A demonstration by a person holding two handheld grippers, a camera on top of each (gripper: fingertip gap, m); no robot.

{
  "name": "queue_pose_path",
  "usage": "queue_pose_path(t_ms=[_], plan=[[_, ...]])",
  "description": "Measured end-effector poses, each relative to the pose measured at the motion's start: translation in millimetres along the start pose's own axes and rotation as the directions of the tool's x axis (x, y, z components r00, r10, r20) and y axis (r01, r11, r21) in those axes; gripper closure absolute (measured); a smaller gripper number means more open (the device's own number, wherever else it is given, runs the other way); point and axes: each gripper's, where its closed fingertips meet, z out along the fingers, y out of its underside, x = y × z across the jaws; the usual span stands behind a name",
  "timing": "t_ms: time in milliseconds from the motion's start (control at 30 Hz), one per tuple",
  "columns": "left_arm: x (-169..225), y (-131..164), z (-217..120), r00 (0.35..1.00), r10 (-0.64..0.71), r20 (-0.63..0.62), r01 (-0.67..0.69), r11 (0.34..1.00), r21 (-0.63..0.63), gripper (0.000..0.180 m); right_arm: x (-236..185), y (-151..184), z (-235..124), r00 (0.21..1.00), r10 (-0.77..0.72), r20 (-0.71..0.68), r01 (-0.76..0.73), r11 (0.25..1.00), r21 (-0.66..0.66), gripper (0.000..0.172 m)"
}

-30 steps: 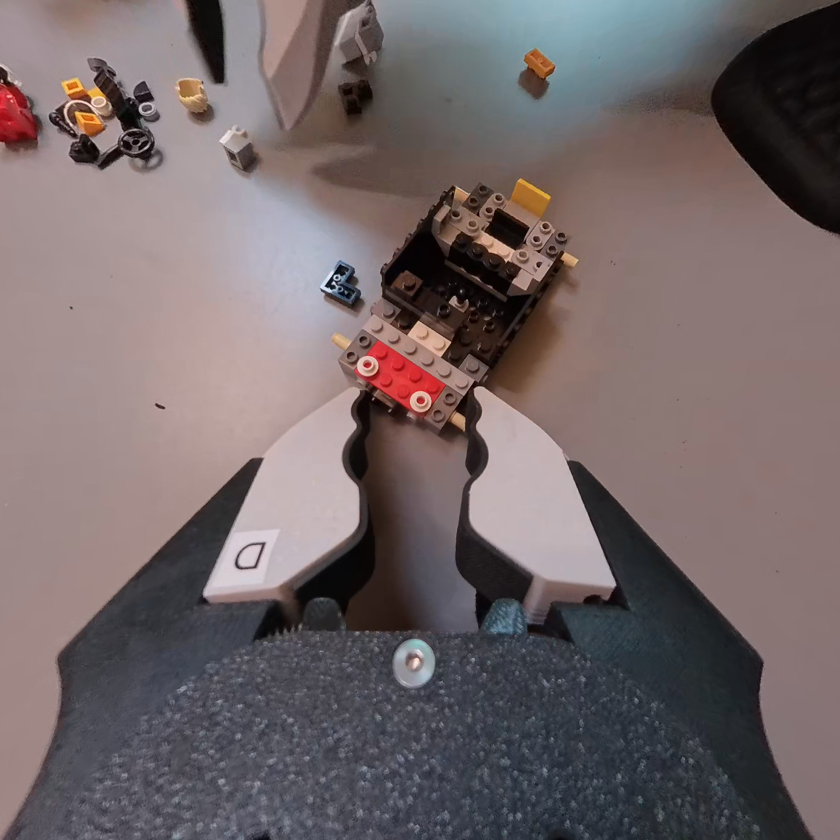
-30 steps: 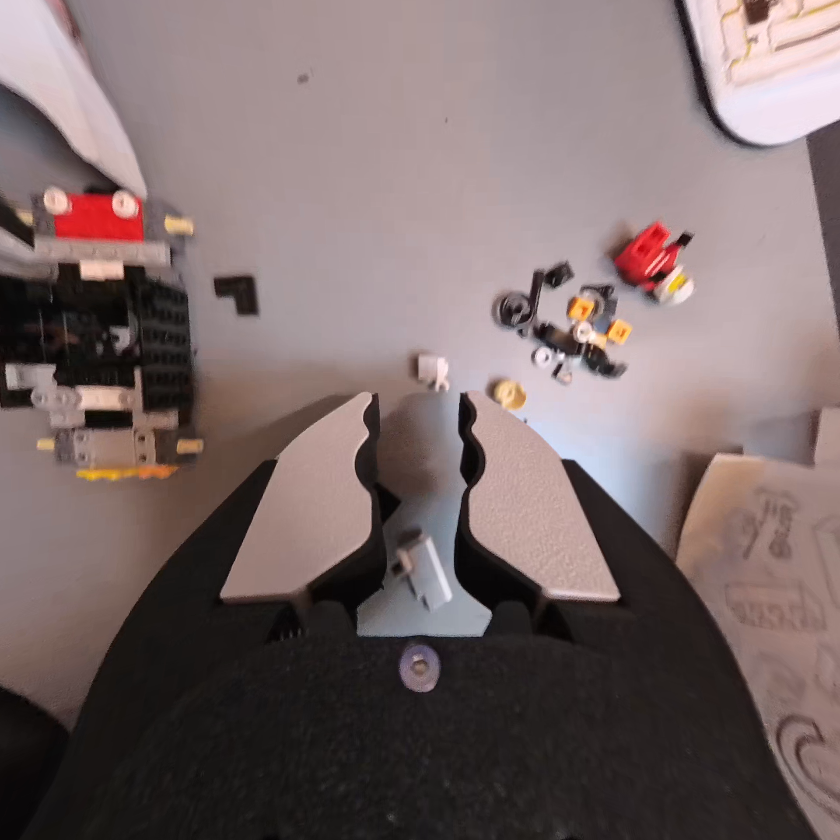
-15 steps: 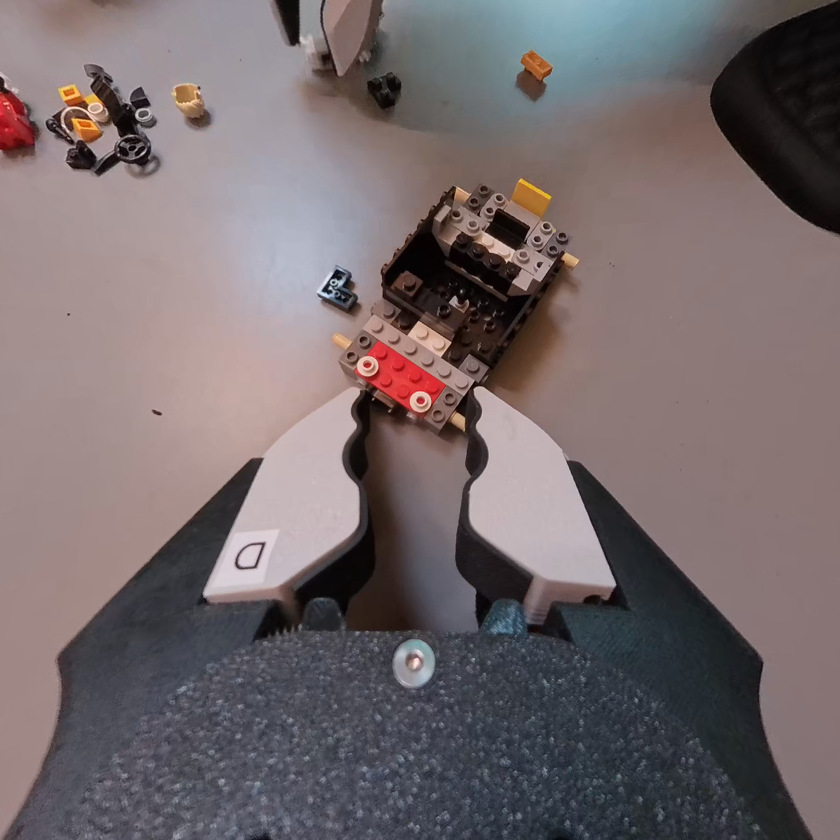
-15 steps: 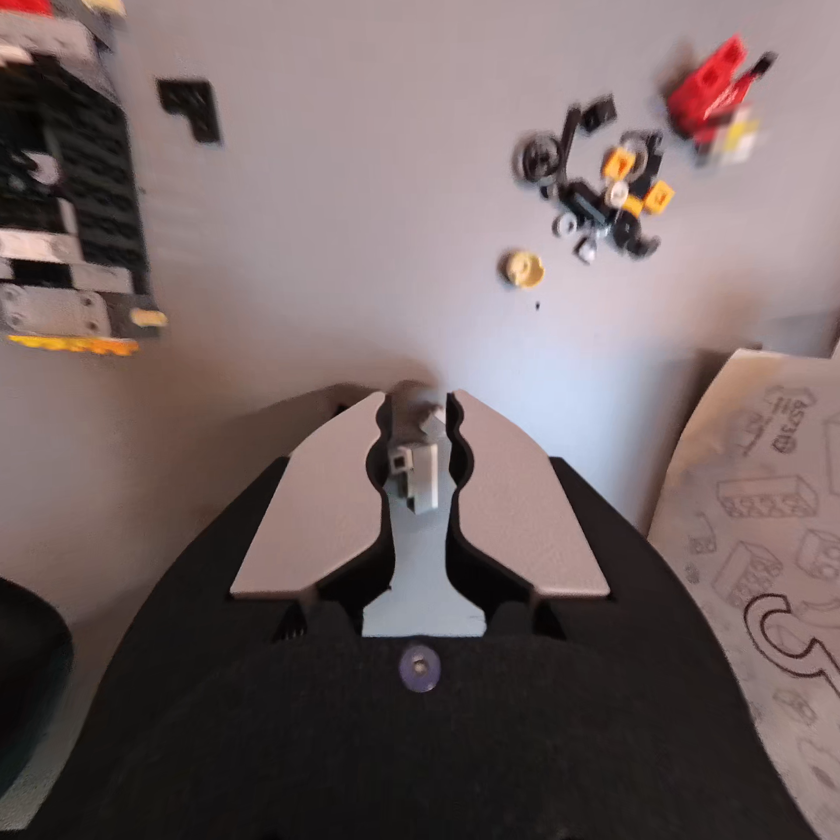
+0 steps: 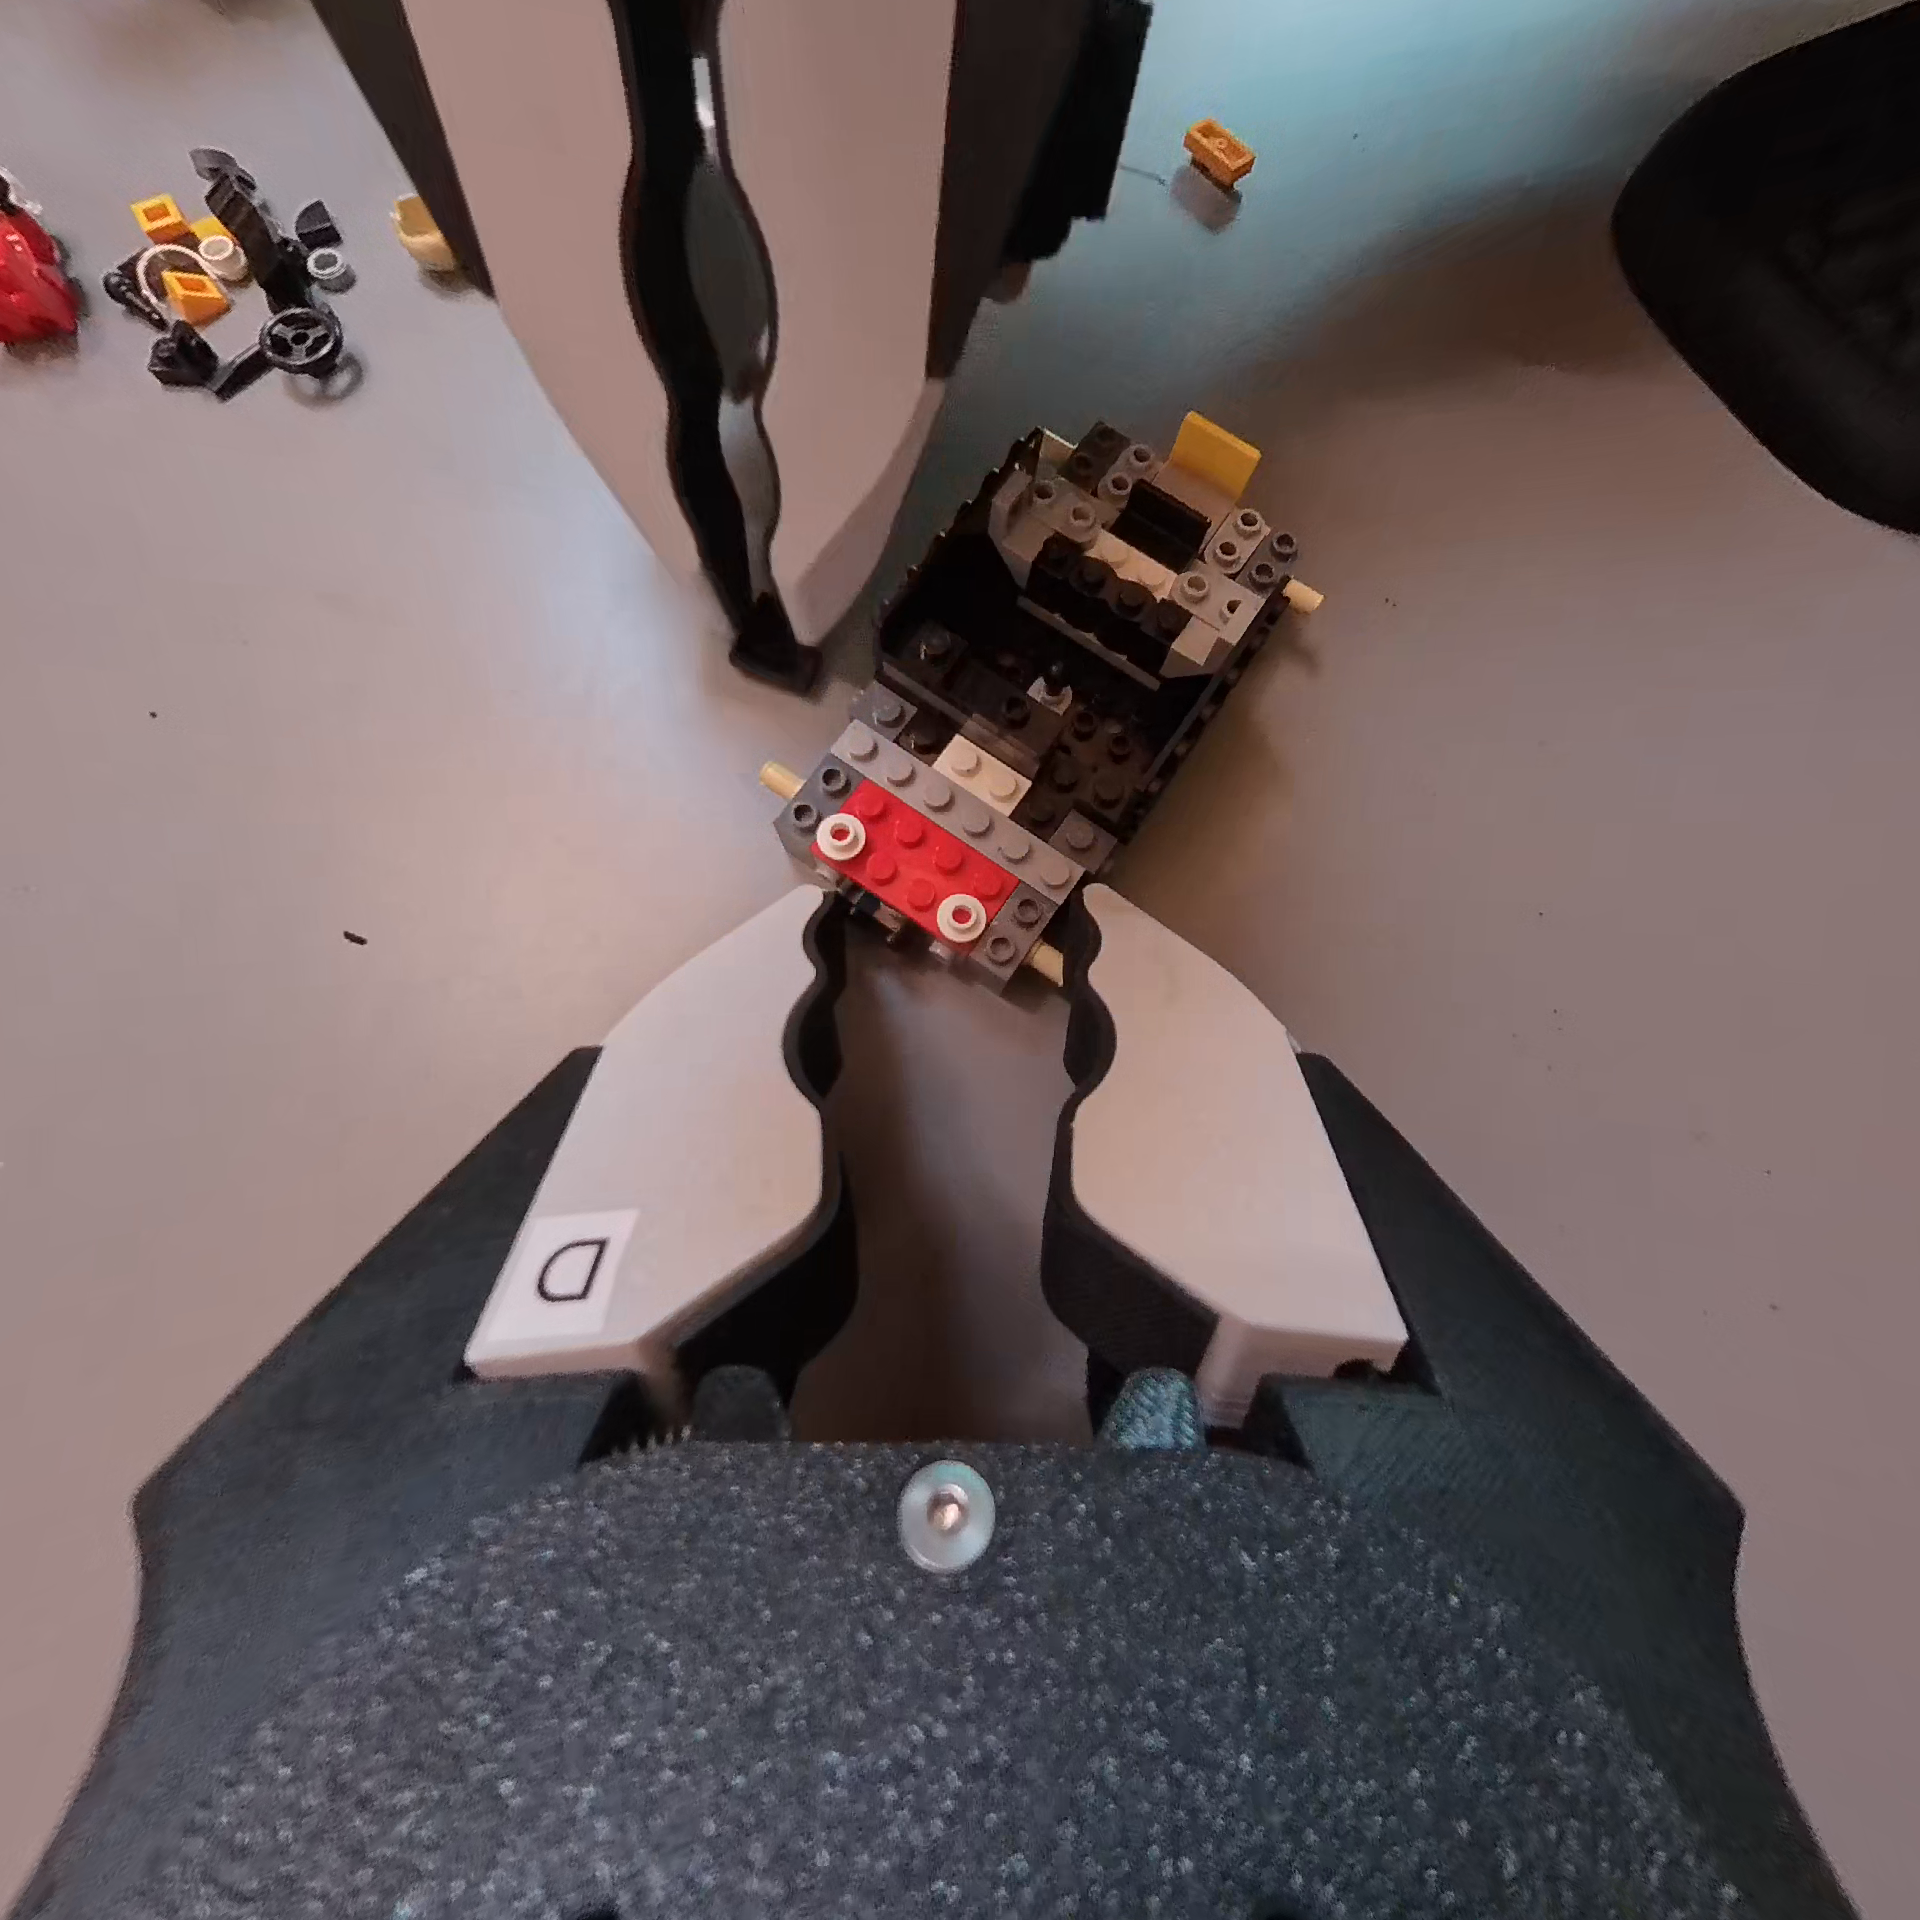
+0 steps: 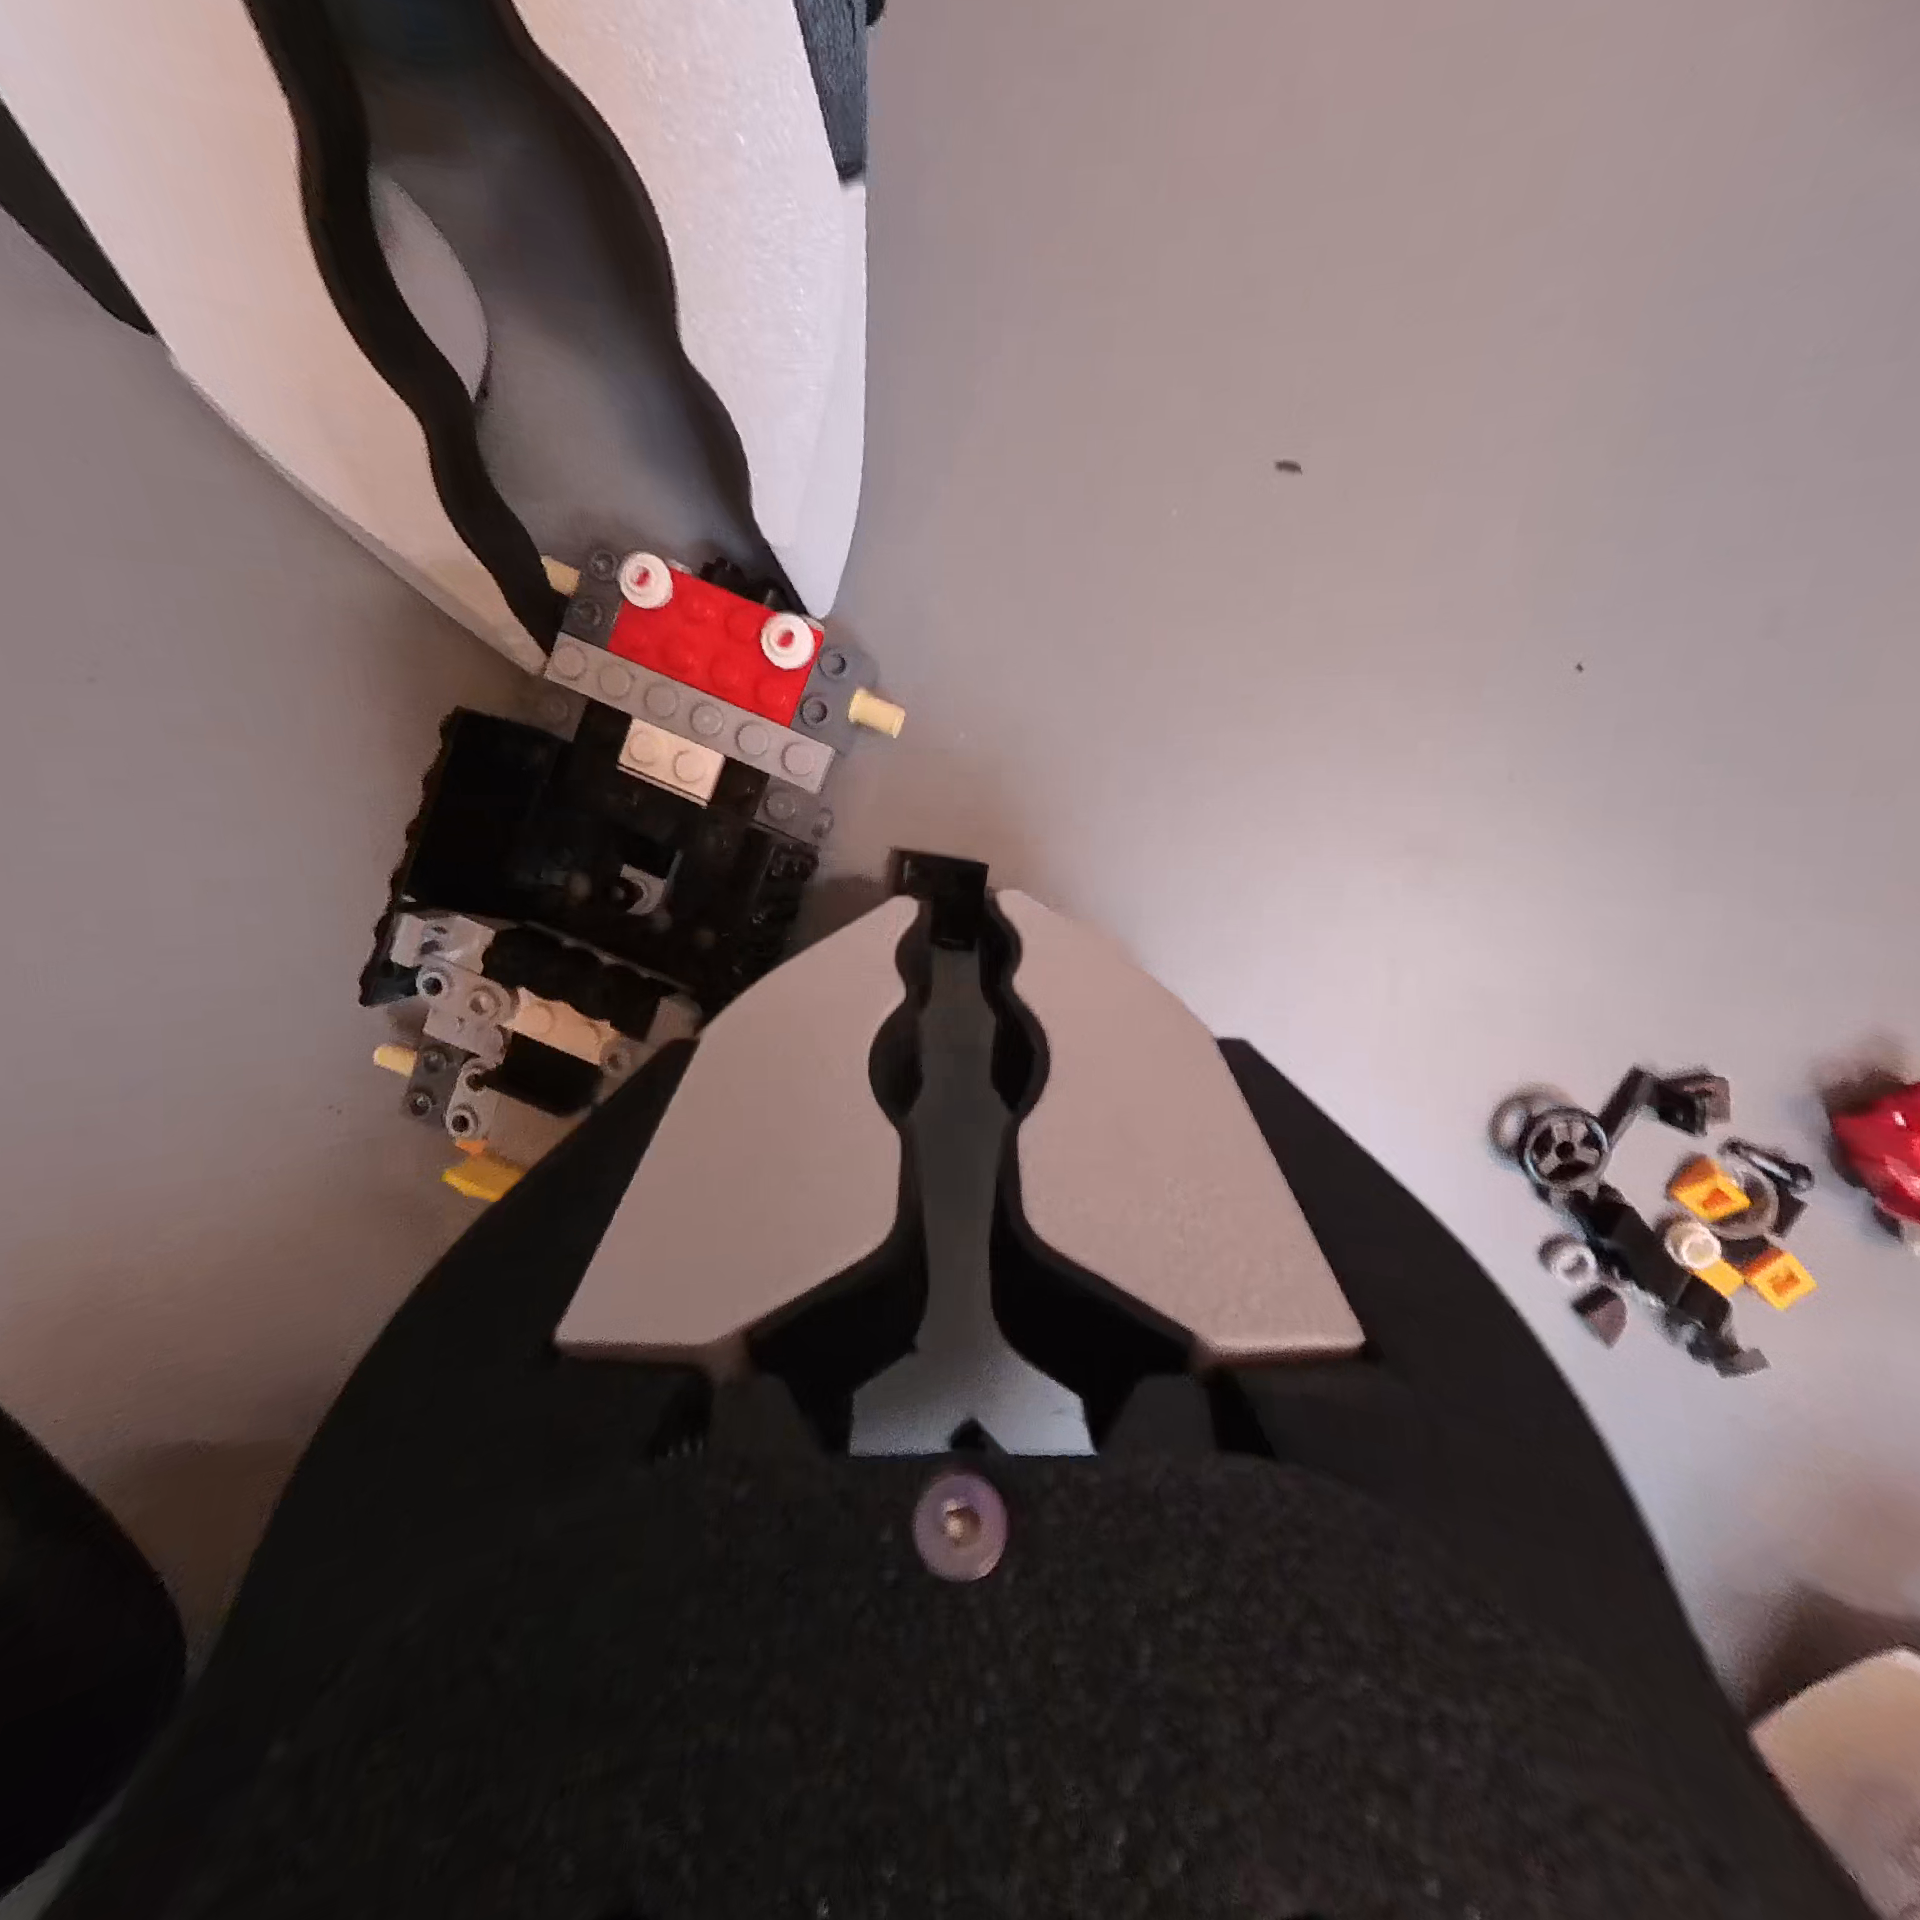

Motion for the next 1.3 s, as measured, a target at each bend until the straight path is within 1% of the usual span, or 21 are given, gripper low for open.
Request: queue_pose_path(t_ms=[67,133,200,267,300,333,367,433,500,533,633,700,733,800,867,900,967,1033,1133,1200,1300], plan=[[0,0,0,1.0,0.002,0.003,-0.002,1.0,0.0,0.141,6,11,-8,0.999,0.015,-0.033,-0.015,1.0,-0.019,0.164],[0,0,0,1.0,0.002,0.008,-0.002,1.0,-0.001,0.141,9,26,-24,0.997,0.052,-0.053,-0.053,0.998,-0.018,0.164],[-1,-1,1,1.0,0.006,0.02,-0.006,1.0,0.0,0.141,11,49,-44,0.992,0.091,-0.092,-0.096,0.994,-0.047,0.164],[-1,-2,2,1.0,0.007,0.029,-0.007,1.0,0.001,0.141,11,81,-57,0.98,0.133,-0.145,-0.151,0.981,-0.121,0.164],[-1,-3,3,0.999,0.004,0.033,-0.004,1.0,0.002,0.141,10,98,-61,0.973,0.153,-0.171,-0.183,0.968,-0.17,0.155],[-2,-4,4,0.999,0.001,0.038,-0.001,1.0,0.002,0.141,11,109,-64,0.963,0.167,-0.212,-0.209,0.959,-0.191,0.142],[-2,-5,5,0.999,0.0,0.045,0.0,1.0,0.003,0.141,9,113,-67,0.954,0.187,-0.233,-0.229,0.959,-0.166,0.136],[-4,-7,7,0.997,-0.01,0.075,0.009,1.0,0.007,0.141,1,105,-78,0.941,0.233,-0.246,-0.25,0.968,-0.04,0.134],[-9,-11,10,0.993,-0.03,0.11,0.029,1.0,0.01,0.141,-12,88,-87,0.937,0.244,-0.25,-0.226,0.969,0.098,0.133],[-13,-13,11,0.989,-0.056,0.137,0.055,0.998,0.013,0.142,-21,81,-88,0.938,0.248,-0.243,-0.219,0.965,0.142,0.131],[-29,-20,18,0.964,-0.139,0.227,0.137,0.99,0.028,0.141,-39,61,-76,0.937,0.238,-0.254,-0.187,0.96,0.209,0.115],[-31,-26,23,0.965,-0.137,0.226,0.132,0.991,0.038,0.138,-35,48,-63,0.922,0.233,-0.31,-0.164,0.958,0.234,0.107],[-31,-27,23,0.966,-0.134,0.221,0.127,0.991,0.046,0.132,-31,42,-56,0.914,0.237,-0.329,-0.162,0.957,0.239,0.103],[-30,-33,17,0.967,-0.165,0.197,0.147,0.984,0.102,0.131,-19,34,-46,0.9,0.242,-0.364,-0.16,0.957,0.241,0.095],[-29,-39,3,0.964,-0.19,0.187,0.162,0.974,0.157,0.13,-14,30,-35,0.911,0.222,-0.346,-0.156,0.965,0.209,0.092],[-32,-41,-7,0.96,-0.184,0.209,0.148,0.973,0.176,0.13,-12,30,-31,0.918,0.214,-0.335,-0.157,0.969,0.189,0.095],[-42,-42,-36,0.943,-0.169,0.288,0.109,0.971,0.211,0.133,-8,37,-26,0.923,0.199,-0.329,-0.162,0.977,0.139,0.111],[-54,-42,-73,0.91,-0.198,0.363,0.102,0.959,0.264,0.138,-5,45,-29,0.918,0.214,-0.334,-0.183,0.975,0.124,0.111],[-73,-35,-137,0.833,-0.311,0.457,0.13,0.914,0.385,0.146,1,58,-38,0.889,0.245,-0.387,-0.218,0.969,0.114,0.111],[-82,-24,-175,0.776,-0.398,0.489,0.158,0.873,0.461,0.15,5,61,-48,0.863,0.246,-0.442,-0.214,0.969,0.121,0.105],[-83,-1,-214,0.704,-0.497,0.507,0.204,0.825,0.526,0.154,5,48,-71,0.826,0.298,-0.478,-0.208,0.95,0.233,0.101]])
